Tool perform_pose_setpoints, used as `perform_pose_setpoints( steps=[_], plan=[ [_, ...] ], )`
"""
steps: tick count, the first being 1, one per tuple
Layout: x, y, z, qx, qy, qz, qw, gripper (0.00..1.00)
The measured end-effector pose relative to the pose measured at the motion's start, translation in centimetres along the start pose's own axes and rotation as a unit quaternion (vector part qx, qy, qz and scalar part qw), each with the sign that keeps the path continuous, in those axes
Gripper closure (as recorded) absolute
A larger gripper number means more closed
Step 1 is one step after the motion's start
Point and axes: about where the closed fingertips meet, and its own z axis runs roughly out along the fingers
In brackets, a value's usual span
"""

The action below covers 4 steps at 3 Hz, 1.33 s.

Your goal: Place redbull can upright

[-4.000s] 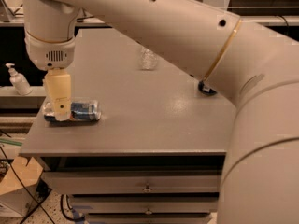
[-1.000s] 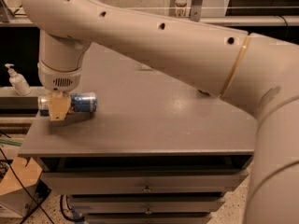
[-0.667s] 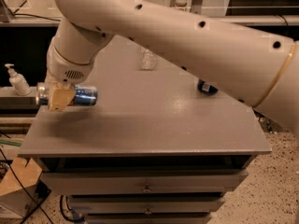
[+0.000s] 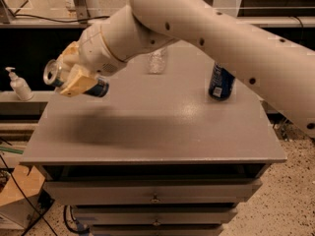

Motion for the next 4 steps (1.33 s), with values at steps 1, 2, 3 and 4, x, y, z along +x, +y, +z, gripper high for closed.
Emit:
perform_pose_setpoints(
  steps=[1,2,3,4],
  plan=[
    [0.0,0.1,-0.9,0.007,-0.01,-0.012,0.9999,1.0],
    [0.4,0.5,-0.2,0.014,-0.027,0.007,0.9995,1.0],
    [1.3,1.0,-0.5,0.05,-0.067,0.037,0.9958,1.0],
    [2.0,0.8,-1.7,0.101,-0.107,0.067,0.9868,1.0]
  ],
)
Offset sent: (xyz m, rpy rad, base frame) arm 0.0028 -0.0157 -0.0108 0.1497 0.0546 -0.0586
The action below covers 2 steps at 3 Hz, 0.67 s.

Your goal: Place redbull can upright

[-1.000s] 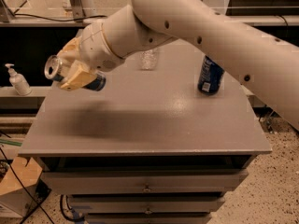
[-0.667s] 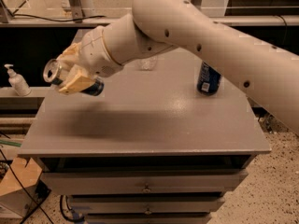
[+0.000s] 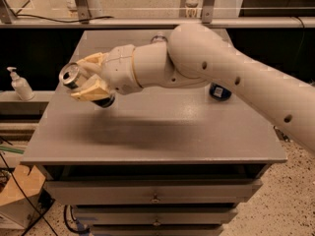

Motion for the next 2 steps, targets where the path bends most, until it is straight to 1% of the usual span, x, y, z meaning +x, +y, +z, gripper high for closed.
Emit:
perform_pose_setpoints(
  steps=[1,2],
  plan=[
    [0.4,-0.4,-1.2,0.048,-0.028,0.028,0.9981,1.0],
    [0.8,-1.0,-2.4,0.093,-0.05,0.053,0.993,1.0]
  ],
)
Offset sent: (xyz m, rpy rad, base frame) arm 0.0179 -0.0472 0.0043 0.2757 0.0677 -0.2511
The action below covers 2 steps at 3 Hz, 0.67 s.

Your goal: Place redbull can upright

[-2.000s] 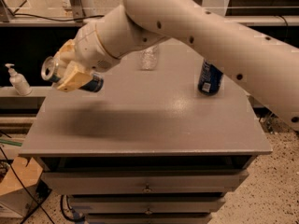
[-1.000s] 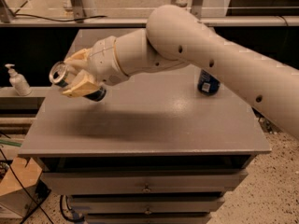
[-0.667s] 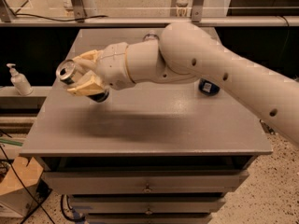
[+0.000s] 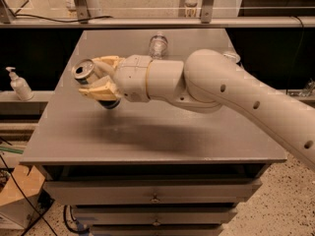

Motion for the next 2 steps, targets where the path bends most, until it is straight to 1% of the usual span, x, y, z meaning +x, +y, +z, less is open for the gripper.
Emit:
perform_pose_setpoints(
  steps=[1,2],
  plan=[
    [0.49,-0.71,-1.01,0.037,-0.018,0.023,0.9989,1.0],
    [1.0,-1.26,-1.89,0.071,-0.033,0.048,0.9958,0.84]
  ],
)
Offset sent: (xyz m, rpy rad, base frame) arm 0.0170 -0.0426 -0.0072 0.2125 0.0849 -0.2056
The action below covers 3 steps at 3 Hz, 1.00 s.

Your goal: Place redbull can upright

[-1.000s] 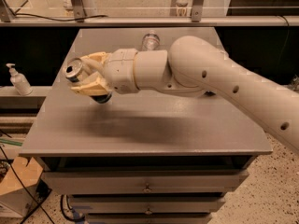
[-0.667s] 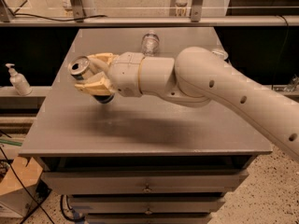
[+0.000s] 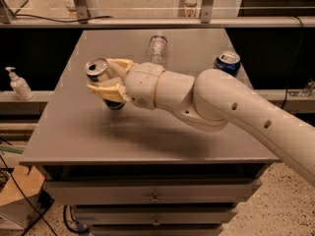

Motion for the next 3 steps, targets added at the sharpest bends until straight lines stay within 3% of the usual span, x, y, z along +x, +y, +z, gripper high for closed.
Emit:
perform_pose_setpoints(
  steps=[1,3],
  plan=[
    [0.9,-0.4,-0.8,0.032,-0.009,0.029,0.999,0.6],
    [2.2,-0.7,-1.8,0.069,-0.003,0.065,0.9955,0.13]
  ],
)
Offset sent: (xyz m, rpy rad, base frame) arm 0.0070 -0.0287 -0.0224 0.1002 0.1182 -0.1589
